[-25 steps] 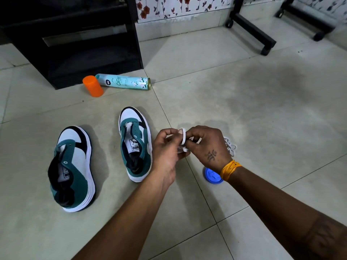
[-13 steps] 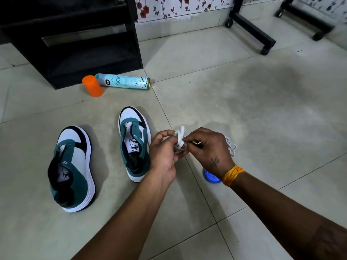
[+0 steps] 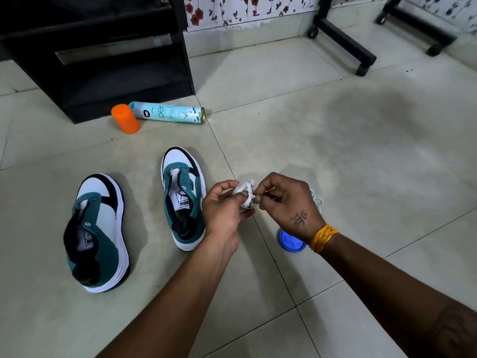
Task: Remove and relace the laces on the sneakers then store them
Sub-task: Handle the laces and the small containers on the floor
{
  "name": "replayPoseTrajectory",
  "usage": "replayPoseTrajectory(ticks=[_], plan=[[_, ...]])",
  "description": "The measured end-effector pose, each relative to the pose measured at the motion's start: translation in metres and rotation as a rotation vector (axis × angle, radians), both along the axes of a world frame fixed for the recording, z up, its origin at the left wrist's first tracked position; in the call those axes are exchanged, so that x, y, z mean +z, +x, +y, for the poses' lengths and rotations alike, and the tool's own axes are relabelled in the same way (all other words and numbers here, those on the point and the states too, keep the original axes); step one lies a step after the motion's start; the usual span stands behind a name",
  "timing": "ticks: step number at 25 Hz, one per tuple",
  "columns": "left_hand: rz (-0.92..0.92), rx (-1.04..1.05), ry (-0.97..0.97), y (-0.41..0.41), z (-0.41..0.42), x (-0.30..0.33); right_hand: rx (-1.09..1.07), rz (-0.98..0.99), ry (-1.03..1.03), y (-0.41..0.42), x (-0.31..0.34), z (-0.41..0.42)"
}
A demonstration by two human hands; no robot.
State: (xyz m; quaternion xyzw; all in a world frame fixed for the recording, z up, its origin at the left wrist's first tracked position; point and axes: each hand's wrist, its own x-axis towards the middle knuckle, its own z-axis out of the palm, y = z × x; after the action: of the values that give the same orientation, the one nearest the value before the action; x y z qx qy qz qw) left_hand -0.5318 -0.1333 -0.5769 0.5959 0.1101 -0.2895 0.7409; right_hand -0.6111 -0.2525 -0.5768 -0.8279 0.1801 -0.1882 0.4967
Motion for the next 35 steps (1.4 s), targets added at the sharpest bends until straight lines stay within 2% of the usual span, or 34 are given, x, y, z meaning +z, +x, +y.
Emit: replayPoseTrajectory(ticks=[6, 11, 13, 17, 22, 24, 26, 29, 31, 35], plan=[[-0.039, -0.086, 0.02, -0.005, -0.002, 0.002, -0.043, -0.011, -0.126, 0.004, -0.005, -0.007], [-0.008, -0.148, -0.045, -0.003, -0.001, 0.003, 0.01, 0.004, -0.393, 0.002, -0.01, -0.007], [-0.027, -0.146, -0.081, -0.006, -0.002, 0.002, 0.054, 0.028, -0.438, 0.002, -0.008, -0.006], [-0.015, -0.101, -0.073, -0.004, -0.003, -0.001, 0.13, 0.063, -0.317, -0.005, -0.008, -0.004], [-0.009, -0.117, -0.008, -0.009, -0.007, -0.002, -0.159, 0.006, 0.013, -0.005, -0.011, -0.001], [0.016, -0.098, 0.012, -0.009, -0.008, -0.005, -0.226, 0.02, -0.005, -0.015, -0.013, -0.003], [0.043, -0.092, 0.046, -0.006, -0.008, -0.01, -0.293, 0.124, -0.12, -0.037, -0.022, -0.006], [0.08, -0.126, 0.072, -0.009, -0.007, -0.019, -0.326, 0.458, -0.32, -0.079, -0.043, -0.01], [0.093, -0.144, 0.081, -0.014, -0.007, -0.024, -0.301, 0.629, -0.369, -0.094, -0.051, -0.009], [0.108, -0.164, 0.096, -0.024, -0.008, -0.032, -0.258, 0.678, -0.353, -0.088, -0.056, -0.008]])
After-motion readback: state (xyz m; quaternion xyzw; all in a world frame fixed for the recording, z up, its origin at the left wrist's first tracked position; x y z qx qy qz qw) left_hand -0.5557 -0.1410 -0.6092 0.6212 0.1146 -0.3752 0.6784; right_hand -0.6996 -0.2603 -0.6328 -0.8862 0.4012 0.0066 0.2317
